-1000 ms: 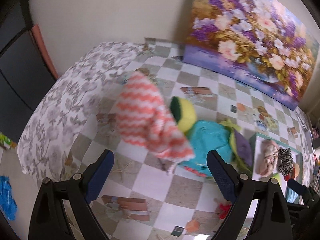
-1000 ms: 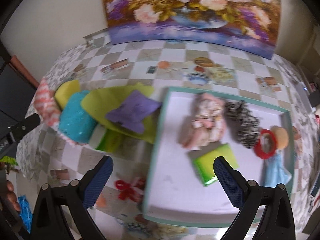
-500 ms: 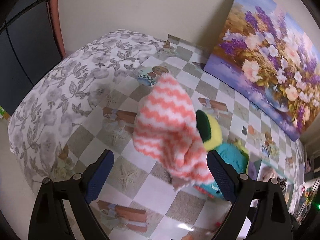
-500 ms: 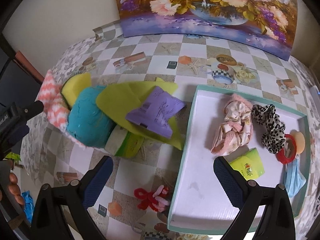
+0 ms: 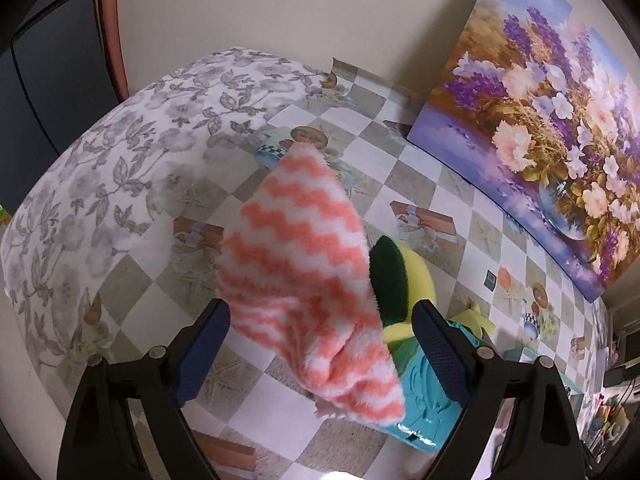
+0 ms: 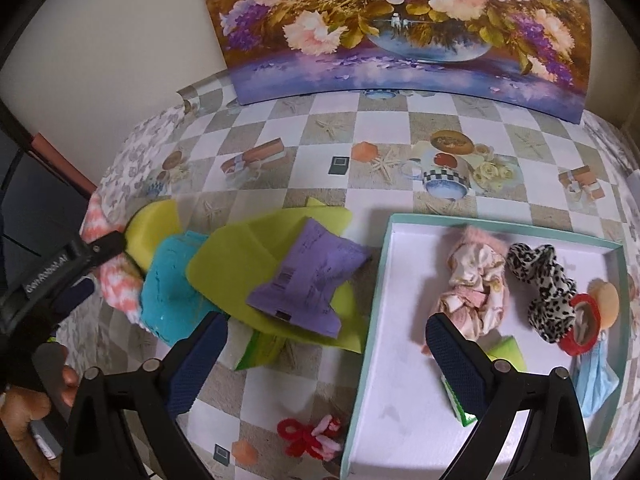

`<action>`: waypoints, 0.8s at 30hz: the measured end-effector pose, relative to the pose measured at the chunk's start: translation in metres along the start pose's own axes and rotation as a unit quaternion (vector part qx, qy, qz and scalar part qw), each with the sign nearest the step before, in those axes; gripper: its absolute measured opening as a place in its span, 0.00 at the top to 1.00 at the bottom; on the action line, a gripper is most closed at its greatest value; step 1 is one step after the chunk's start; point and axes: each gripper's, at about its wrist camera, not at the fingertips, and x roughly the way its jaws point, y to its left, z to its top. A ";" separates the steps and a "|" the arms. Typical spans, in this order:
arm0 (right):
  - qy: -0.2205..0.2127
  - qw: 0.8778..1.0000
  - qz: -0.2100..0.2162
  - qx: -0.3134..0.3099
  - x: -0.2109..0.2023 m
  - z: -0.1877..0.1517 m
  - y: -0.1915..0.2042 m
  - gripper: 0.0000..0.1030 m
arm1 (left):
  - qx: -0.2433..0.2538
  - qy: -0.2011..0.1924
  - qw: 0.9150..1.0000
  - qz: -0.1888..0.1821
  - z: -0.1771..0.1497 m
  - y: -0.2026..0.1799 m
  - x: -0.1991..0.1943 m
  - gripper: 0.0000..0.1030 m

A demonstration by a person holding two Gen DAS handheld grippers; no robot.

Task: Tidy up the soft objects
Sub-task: 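Lower the left tool onto the pink-white striped cloth, then close the left tool on the striped cloth edge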

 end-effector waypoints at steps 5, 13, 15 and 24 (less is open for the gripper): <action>0.005 1.000 -0.001 -0.007 0.006 0.000 0.003 0.04 | -0.012 -0.011 1.000 -0.012 0.003 0.005 -0.002 0.28; 0.002 1.000 0.000 -0.009 0.005 -0.001 0.004 0.04 | -0.025 -0.003 0.999 -0.044 -0.001 0.013 -0.001 0.36; 0.003 1.000 0.001 -0.007 0.005 -0.001 0.004 0.04 | -0.028 0.004 0.998 -0.055 -0.003 0.014 0.000 0.36; 0.003 1.000 0.005 0.012 0.006 -0.001 -0.008 0.10 | -0.021 0.007 0.998 -0.062 -0.009 0.018 -0.005 0.43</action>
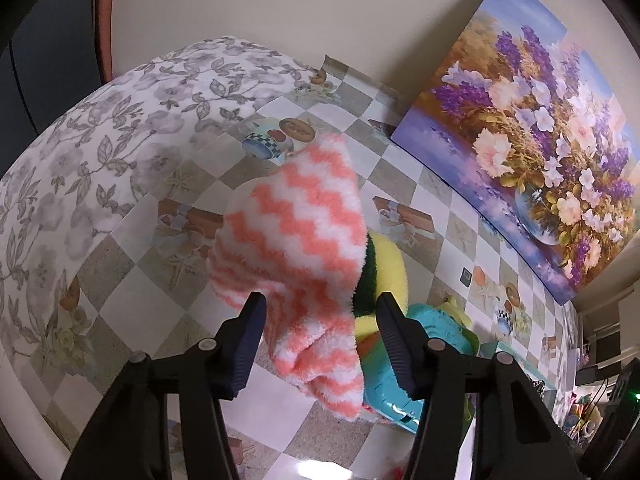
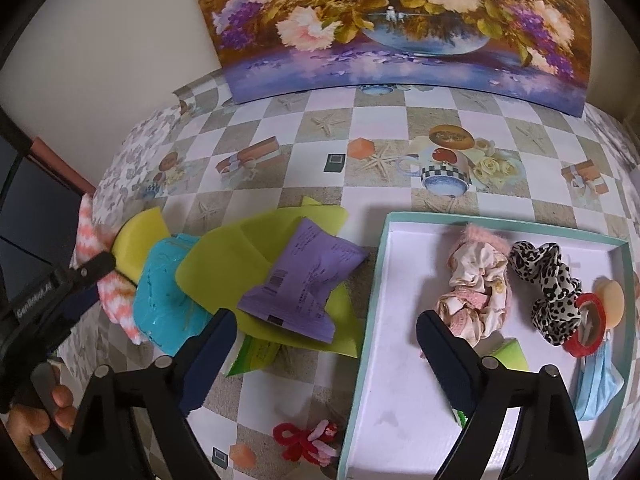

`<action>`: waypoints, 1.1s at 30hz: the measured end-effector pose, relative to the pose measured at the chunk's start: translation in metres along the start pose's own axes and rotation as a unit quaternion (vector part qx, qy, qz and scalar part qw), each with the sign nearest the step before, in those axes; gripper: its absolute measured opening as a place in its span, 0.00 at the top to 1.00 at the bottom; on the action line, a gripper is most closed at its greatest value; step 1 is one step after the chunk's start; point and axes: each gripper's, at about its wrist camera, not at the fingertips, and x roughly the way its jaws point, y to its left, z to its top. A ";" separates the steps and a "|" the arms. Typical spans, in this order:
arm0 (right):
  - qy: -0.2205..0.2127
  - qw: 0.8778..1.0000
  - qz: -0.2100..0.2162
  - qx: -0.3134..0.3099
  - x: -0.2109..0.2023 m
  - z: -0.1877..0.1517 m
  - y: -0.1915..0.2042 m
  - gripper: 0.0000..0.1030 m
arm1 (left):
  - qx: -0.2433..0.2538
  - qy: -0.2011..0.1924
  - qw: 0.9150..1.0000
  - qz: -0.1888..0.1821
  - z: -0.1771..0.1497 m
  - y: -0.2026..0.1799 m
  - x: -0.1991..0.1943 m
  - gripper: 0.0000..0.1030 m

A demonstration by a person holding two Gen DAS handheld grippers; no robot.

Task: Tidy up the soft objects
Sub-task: 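Close the left tool on the striped cloth edge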

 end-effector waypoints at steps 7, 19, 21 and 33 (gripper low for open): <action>0.002 1.000 -0.001 0.009 0.003 0.000 -0.003 0.11 | -0.005 0.006 1.000 -0.009 -0.007 0.013 -0.002 0.43; 0.003 1.000 -0.002 0.009 0.003 -0.001 -0.002 0.11 | -0.015 0.003 0.999 -0.031 -0.006 0.019 -0.004 0.43; 0.002 1.000 -0.001 0.008 0.003 -0.001 -0.002 0.11 | -0.020 0.001 0.999 -0.035 -0.006 0.020 -0.005 0.43; 0.003 1.000 -0.003 0.006 0.004 0.000 -0.002 0.11 | -0.021 -0.017 1.000 -0.015 -0.002 0.022 -0.008 0.43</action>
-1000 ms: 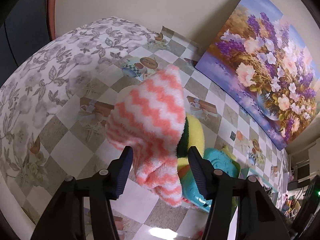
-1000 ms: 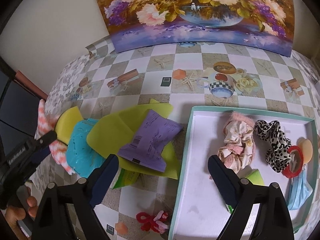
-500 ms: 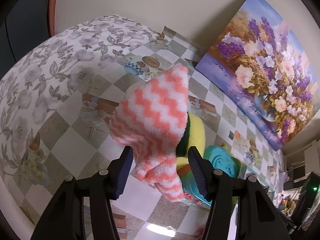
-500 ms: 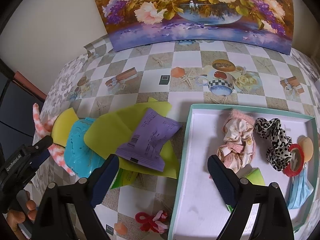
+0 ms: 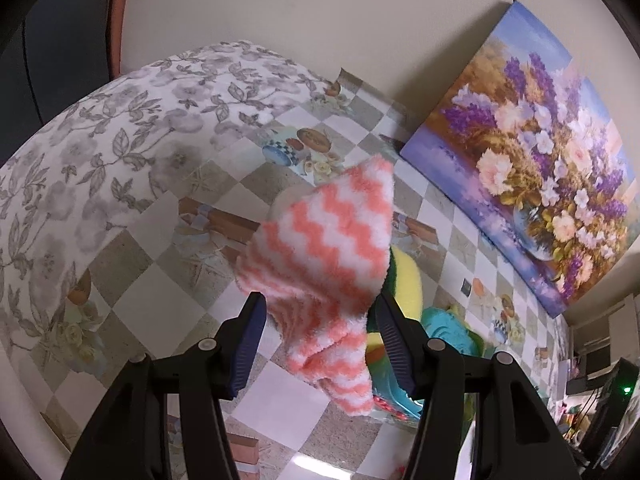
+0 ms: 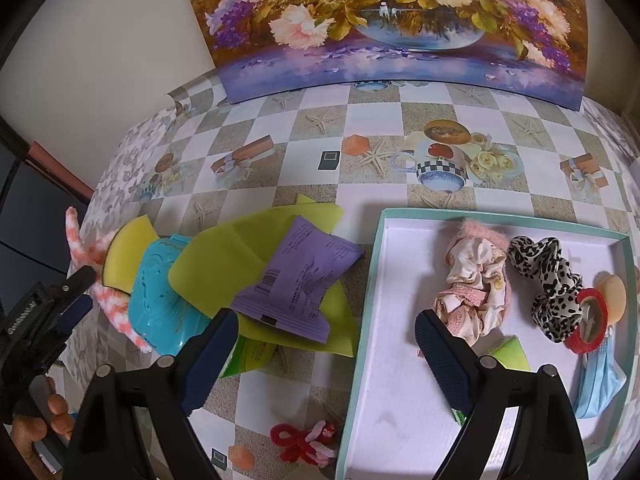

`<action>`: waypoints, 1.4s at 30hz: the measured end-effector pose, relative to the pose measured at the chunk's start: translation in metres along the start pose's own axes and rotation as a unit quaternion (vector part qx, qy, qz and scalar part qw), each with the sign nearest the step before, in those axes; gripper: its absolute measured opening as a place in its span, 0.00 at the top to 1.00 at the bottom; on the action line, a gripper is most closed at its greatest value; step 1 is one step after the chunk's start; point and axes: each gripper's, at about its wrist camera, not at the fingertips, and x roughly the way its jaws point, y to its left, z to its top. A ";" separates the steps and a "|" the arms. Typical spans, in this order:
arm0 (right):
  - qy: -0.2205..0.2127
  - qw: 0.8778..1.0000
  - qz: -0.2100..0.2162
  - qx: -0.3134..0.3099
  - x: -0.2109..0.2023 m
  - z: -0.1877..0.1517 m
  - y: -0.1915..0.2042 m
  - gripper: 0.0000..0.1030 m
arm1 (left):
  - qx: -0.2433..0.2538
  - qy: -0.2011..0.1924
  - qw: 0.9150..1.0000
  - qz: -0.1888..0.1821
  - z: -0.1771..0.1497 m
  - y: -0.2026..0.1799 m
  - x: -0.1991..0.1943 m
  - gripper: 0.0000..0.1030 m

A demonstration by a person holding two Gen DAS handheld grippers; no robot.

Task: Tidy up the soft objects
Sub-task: 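Close the left tool on the striped cloth edge, then lift the striped cloth with the left tool while the right tool grasps the purple packet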

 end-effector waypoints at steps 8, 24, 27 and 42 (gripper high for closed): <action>0.001 1.000 -0.001 0.001 0.000 0.000 0.000 0.11 | 0.006 0.039 0.999 0.009 -0.008 -0.002 0.027 0.56; -0.009 1.000 0.011 0.000 0.000 0.002 0.002 0.22 | 0.012 0.014 1.000 -0.015 -0.006 -0.004 0.010 0.89; -0.008 1.000 0.023 0.011 0.003 0.004 -0.002 0.30 | 0.014 0.003 1.000 -0.019 -0.004 -0.005 0.004 0.89; 0.016 0.996 0.066 0.053 0.032 0.015 0.000 0.30 | 0.023 0.014 1.000 -0.013 -0.005 -0.008 0.012 0.89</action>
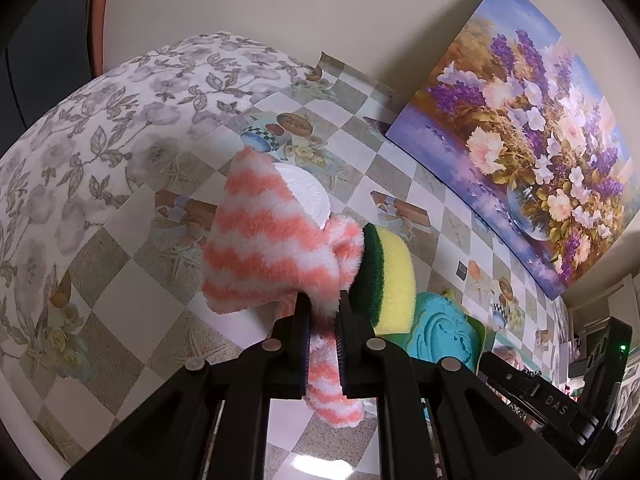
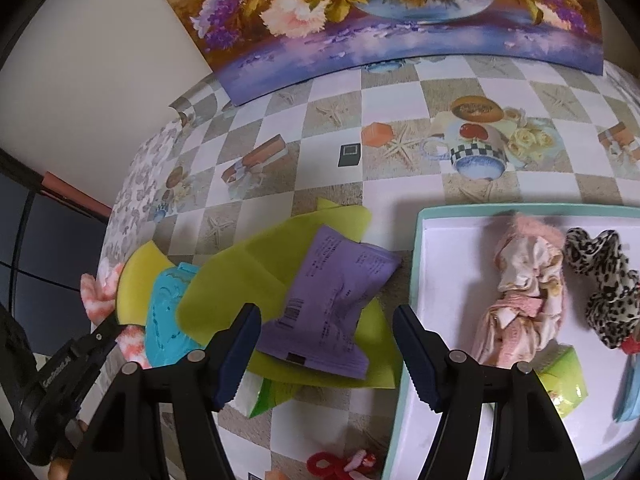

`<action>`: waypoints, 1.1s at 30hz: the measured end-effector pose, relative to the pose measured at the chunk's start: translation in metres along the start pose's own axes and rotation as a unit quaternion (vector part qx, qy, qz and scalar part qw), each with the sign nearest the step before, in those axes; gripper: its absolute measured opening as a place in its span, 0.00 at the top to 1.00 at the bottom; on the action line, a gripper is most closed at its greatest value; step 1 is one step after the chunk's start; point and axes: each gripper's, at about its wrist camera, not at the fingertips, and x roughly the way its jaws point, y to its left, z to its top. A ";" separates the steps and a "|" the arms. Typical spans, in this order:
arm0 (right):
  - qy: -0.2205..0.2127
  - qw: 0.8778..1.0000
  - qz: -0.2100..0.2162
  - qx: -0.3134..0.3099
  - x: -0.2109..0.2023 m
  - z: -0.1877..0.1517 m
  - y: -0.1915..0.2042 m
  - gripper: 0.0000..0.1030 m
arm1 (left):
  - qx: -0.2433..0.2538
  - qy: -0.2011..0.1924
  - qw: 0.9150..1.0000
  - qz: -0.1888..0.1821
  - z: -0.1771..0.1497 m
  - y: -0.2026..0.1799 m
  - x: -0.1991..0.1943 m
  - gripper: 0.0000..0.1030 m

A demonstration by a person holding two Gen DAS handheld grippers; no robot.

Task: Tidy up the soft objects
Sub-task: 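Lift the striped cloth with the left tool while the right tool grasps the purple packet, then carry the striped cloth with the left tool while the right tool carries the purple packet to the tray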

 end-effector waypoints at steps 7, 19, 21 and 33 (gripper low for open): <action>0.012 1.000 0.003 0.007 0.011 0.000 0.001 0.36 | 0.004 0.003 1.000 0.001 0.000 -0.003 0.001 0.89; 0.025 0.999 -0.003 0.025 0.022 -0.004 -0.010 0.69 | 0.005 0.012 1.000 0.006 -0.002 -0.002 0.006 0.89; 0.026 0.999 0.001 0.025 0.022 -0.004 -0.012 0.69 | 0.005 0.012 1.000 0.007 -0.002 -0.002 0.007 0.89; 0.014 1.000 -0.006 0.010 0.018 -0.004 -0.009 0.74 | 0.008 0.008 1.000 0.008 -0.002 -0.003 0.005 0.89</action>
